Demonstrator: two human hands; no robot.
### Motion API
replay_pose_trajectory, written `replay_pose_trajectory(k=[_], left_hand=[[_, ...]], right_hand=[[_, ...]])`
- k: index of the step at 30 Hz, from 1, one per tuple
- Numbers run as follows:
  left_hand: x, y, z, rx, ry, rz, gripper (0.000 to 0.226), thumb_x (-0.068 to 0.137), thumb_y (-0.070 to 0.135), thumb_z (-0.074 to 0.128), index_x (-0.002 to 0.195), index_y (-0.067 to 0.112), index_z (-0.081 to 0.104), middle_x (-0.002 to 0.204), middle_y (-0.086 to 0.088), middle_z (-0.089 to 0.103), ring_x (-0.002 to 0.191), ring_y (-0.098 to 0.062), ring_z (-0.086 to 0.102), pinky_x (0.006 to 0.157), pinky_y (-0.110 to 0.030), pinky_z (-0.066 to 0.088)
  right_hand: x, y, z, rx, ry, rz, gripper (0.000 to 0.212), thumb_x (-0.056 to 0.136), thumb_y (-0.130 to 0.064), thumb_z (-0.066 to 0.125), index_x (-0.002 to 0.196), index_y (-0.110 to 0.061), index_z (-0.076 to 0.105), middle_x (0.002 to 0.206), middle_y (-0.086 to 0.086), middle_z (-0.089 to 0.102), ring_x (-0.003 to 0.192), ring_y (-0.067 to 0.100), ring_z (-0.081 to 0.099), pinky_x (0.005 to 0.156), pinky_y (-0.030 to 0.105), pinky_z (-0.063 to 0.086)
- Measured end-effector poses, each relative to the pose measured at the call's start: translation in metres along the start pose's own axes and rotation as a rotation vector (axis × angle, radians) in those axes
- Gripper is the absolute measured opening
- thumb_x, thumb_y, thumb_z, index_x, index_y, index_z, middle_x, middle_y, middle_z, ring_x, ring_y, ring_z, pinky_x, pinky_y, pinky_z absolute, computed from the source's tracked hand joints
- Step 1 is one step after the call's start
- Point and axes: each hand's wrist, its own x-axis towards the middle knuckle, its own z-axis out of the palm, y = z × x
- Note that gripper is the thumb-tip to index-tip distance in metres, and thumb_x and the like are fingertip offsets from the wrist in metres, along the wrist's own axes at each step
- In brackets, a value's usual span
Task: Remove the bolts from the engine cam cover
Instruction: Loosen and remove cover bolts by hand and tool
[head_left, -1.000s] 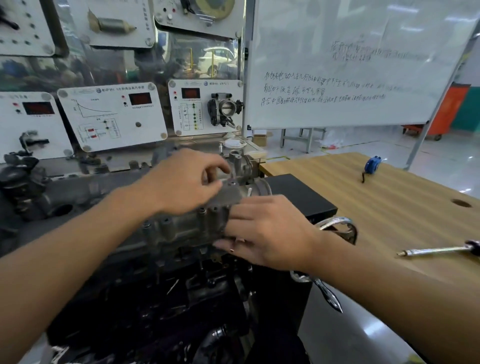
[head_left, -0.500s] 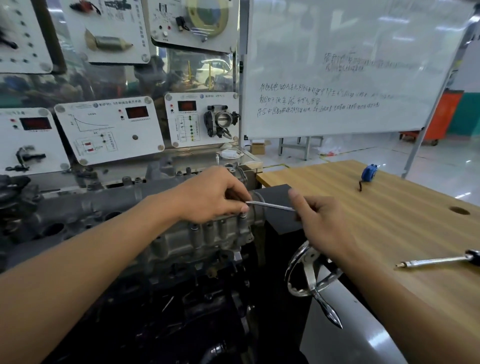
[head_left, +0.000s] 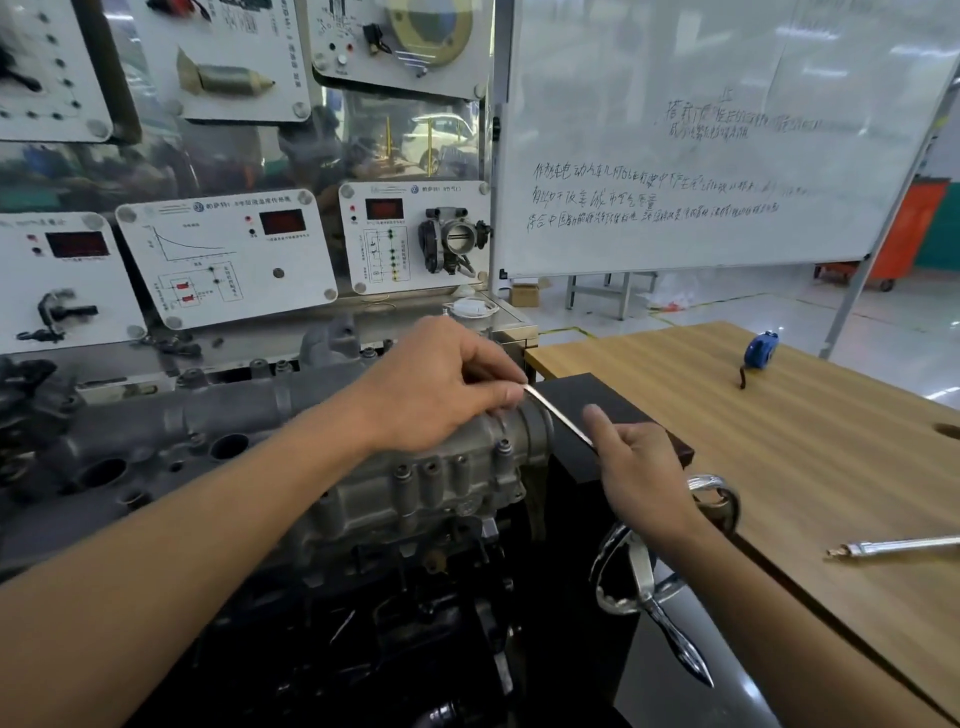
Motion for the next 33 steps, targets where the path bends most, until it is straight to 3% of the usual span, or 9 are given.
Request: replay_pose_trajectory(k=[4, 7, 10, 14, 16, 21, 24, 29, 33], left_hand=[[0.014, 0.002, -0.023, 0.113, 0.023, 0.045, 0.013, 0.085, 0.013, 0.074, 0.097, 0.017, 0.077, 0.076, 0.02, 0.071, 0.066, 0.009, 0.065, 0.061, -0.002, 0.045], [0.028, -0.004, -0.056, 0.212, 0.129, 0.084, 0.019, 0.085, 0.015, 0.074, 0.103, 0.023, 0.074, 0.085, 0.02, 0.07, 0.077, 0.009, 0.067, 0.071, -0.001, 0.047], [0.044, -0.018, -0.083, 0.353, 0.156, 0.04, 0.021, 0.086, 0.018, 0.074, 0.103, 0.03, 0.074, 0.087, 0.017, 0.072, 0.082, 0.002, 0.068, 0.08, -0.014, 0.053], [0.062, -0.043, -0.093, 0.517, 0.045, -0.036, 0.018, 0.087, 0.016, 0.073, 0.104, 0.02, 0.076, 0.092, 0.005, 0.074, 0.081, -0.001, 0.065, 0.089, -0.034, 0.055], [0.068, -0.055, -0.088, 0.498, 0.015, -0.045, 0.018, 0.087, 0.014, 0.073, 0.103, 0.021, 0.077, 0.091, 0.007, 0.074, 0.081, 0.003, 0.064, 0.088, -0.031, 0.055], [0.08, -0.075, -0.066, 0.387, -0.068, -0.033, 0.019, 0.086, 0.01, 0.072, 0.1, 0.023, 0.078, 0.088, 0.014, 0.075, 0.081, 0.007, 0.066, 0.08, -0.012, 0.052], [0.083, -0.082, -0.058, 0.314, -0.1, -0.031, 0.023, 0.086, 0.004, 0.07, 0.097, 0.022, 0.079, 0.083, 0.017, 0.073, 0.079, 0.009, 0.067, 0.075, -0.005, 0.049], [0.084, -0.089, -0.059, 0.257, -0.116, -0.013, 0.023, 0.084, 0.002, 0.072, 0.097, 0.02, 0.079, 0.082, 0.017, 0.072, 0.079, 0.012, 0.067, 0.074, -0.005, 0.048], [0.087, -0.091, -0.06, 0.22, -0.136, -0.039, 0.021, 0.084, 0.003, 0.074, 0.097, 0.019, 0.079, 0.088, 0.008, 0.077, 0.081, 0.007, 0.069, 0.077, -0.008, 0.051]], right_hand=[[0.014, -0.031, -0.002, -0.03, 0.118, -0.09, 0.058, 0.098, -0.052, 0.048, 0.051, -0.02, 0.032, 0.047, -0.006, 0.027, 0.041, 0.011, 0.025, 0.038, 0.019, 0.021], [0.048, -0.078, -0.006, -0.119, 0.081, -0.315, 0.061, 0.096, -0.05, 0.049, 0.056, -0.006, 0.035, 0.047, -0.006, 0.027, 0.041, 0.008, 0.024, 0.038, 0.02, 0.02], [0.08, -0.116, 0.013, -0.278, -0.025, -0.447, 0.06, 0.098, -0.043, 0.052, 0.065, 0.007, 0.053, 0.048, -0.001, 0.034, 0.043, 0.008, 0.028, 0.04, 0.019, 0.022], [0.097, -0.128, 0.046, -0.604, -0.255, -0.463, 0.036, 0.098, -0.037, 0.056, 0.085, -0.007, 0.071, 0.071, 0.003, 0.066, 0.059, 0.014, 0.057, 0.054, 0.02, 0.046], [0.095, -0.123, 0.055, -0.69, -0.341, -0.452, 0.026, 0.098, -0.03, 0.055, 0.095, -0.01, 0.071, 0.073, 0.004, 0.068, 0.06, 0.015, 0.061, 0.053, 0.028, 0.049], [0.053, -0.103, 0.078, -0.566, -0.22, -0.539, 0.024, 0.09, -0.034, 0.057, 0.108, -0.022, 0.066, 0.058, -0.011, 0.056, 0.054, 0.002, 0.053, 0.047, 0.014, 0.036], [0.031, -0.102, 0.106, -0.566, -0.275, -0.618, 0.021, 0.092, -0.039, 0.056, 0.098, -0.019, 0.063, 0.084, -0.003, 0.067, 0.079, 0.018, 0.062, 0.067, 0.036, 0.053], [0.038, -0.115, 0.137, -0.672, -0.25, -0.693, 0.01, 0.095, -0.017, 0.056, 0.103, -0.011, 0.059, 0.095, 0.011, 0.062, 0.076, 0.031, 0.057, 0.048, 0.031, 0.027], [0.039, -0.116, 0.141, -0.666, -0.239, -0.68, 0.009, 0.097, -0.012, 0.052, 0.102, -0.007, 0.059, 0.091, 0.013, 0.06, 0.06, 0.02, 0.029, 0.045, 0.028, 0.012]])
